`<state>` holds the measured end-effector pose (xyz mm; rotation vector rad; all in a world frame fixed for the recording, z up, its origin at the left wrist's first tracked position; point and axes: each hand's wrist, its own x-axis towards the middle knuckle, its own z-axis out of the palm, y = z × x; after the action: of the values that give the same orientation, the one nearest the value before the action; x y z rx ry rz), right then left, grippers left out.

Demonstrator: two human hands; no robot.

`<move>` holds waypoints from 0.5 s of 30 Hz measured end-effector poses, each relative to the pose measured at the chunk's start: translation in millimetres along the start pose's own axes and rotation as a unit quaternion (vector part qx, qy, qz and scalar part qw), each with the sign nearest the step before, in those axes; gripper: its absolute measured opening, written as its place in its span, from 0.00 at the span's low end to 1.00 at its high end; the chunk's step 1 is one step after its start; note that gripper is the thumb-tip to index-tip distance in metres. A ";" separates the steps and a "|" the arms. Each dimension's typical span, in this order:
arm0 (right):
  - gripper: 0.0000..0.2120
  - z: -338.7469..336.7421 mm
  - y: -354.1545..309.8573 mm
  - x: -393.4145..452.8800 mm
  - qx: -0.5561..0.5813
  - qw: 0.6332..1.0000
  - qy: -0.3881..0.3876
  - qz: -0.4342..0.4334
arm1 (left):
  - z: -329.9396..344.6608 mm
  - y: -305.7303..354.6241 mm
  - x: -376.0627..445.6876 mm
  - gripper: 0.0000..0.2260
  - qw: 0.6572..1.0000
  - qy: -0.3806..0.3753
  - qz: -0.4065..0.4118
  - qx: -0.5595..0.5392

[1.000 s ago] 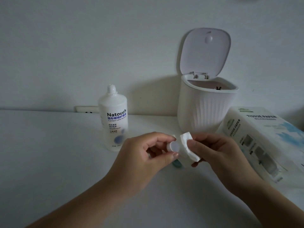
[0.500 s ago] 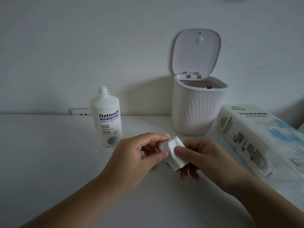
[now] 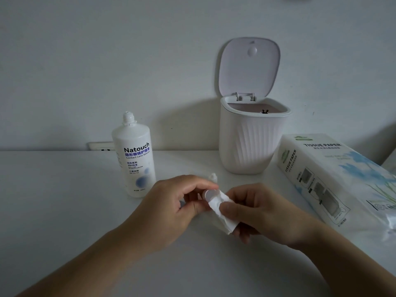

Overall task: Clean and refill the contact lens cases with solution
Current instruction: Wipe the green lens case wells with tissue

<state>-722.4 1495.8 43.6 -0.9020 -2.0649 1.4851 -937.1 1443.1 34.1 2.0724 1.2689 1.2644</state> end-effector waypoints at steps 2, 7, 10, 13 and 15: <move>0.21 -0.5 0.2 -0.7 -0.012 1.000 -0.006 -0.001 | 1.0 -0.5 -0.4 0.11 1.000 -0.002 0.017 0.015; 0.17 -2.8 0.4 0.9 0.017 0.999 0.036 -0.023 | 8.2 2.1 -4.7 0.10 0.997 0.070 0.010 0.007; 0.14 -1.6 -0.2 1.3 0.047 0.996 0.063 -0.032 | 12.9 5.6 -6.5 0.12 0.996 0.083 0.014 0.005; 0.14 -0.6 -0.5 1.6 0.050 0.997 0.059 -0.029 | 11.8 4.8 -4.6 0.11 0.997 0.071 -0.001 -0.014; 0.15 -0.7 -0.5 1.3 0.037 0.998 0.042 -0.027 | 8.3 1.6 -3.6 0.10 0.998 0.053 -0.027 -0.029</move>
<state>-723.0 1497.1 44.2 -0.8577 -1.9466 1.4605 -930.0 1440.2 29.2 1.9398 1.3090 1.3868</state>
